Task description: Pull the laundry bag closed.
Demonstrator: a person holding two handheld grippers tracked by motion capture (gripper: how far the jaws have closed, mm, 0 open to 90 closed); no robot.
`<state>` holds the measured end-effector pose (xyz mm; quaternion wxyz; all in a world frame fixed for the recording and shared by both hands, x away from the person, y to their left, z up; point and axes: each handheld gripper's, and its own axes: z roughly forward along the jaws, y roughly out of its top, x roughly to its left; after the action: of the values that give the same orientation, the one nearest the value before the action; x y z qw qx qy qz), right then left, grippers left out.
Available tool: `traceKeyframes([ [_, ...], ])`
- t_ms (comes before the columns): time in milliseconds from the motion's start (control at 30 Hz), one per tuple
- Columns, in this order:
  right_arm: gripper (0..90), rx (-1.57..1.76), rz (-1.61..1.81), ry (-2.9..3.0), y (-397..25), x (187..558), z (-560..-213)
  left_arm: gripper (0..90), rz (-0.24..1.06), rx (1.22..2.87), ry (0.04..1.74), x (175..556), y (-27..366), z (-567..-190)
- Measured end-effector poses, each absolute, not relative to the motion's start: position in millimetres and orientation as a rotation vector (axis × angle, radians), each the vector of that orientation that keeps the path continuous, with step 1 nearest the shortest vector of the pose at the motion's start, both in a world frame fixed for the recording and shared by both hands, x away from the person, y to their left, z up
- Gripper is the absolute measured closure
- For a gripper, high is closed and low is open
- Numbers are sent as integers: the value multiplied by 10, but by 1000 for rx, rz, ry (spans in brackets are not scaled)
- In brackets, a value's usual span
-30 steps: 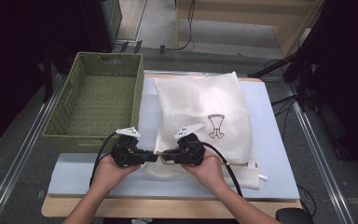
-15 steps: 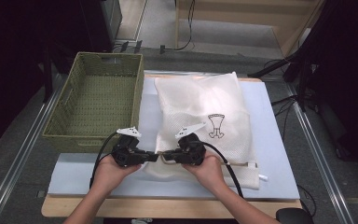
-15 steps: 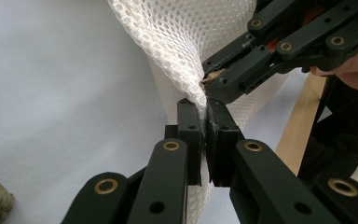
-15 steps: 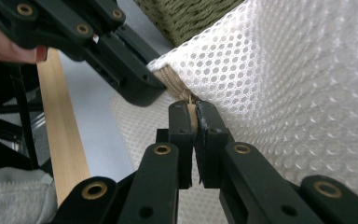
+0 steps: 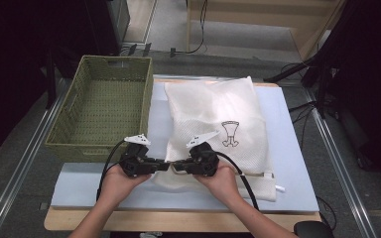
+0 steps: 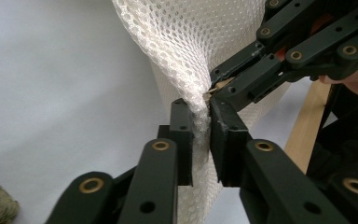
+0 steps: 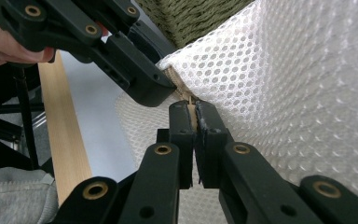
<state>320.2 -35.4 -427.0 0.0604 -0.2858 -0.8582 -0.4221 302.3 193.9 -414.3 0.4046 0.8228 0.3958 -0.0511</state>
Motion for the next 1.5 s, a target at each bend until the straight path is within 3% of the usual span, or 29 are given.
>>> traceKeyframes([
  [700, 883, -925, -1303, -2543, -364, 3222, -4259, 852, -155, 2069, 1017, 3021, 1924, -4133],
  [1500, 882, -889, -1310, -2555, -535, 3164, -4202, 879, -67, 2051, 1014, 2932, 2062, -4011],
])
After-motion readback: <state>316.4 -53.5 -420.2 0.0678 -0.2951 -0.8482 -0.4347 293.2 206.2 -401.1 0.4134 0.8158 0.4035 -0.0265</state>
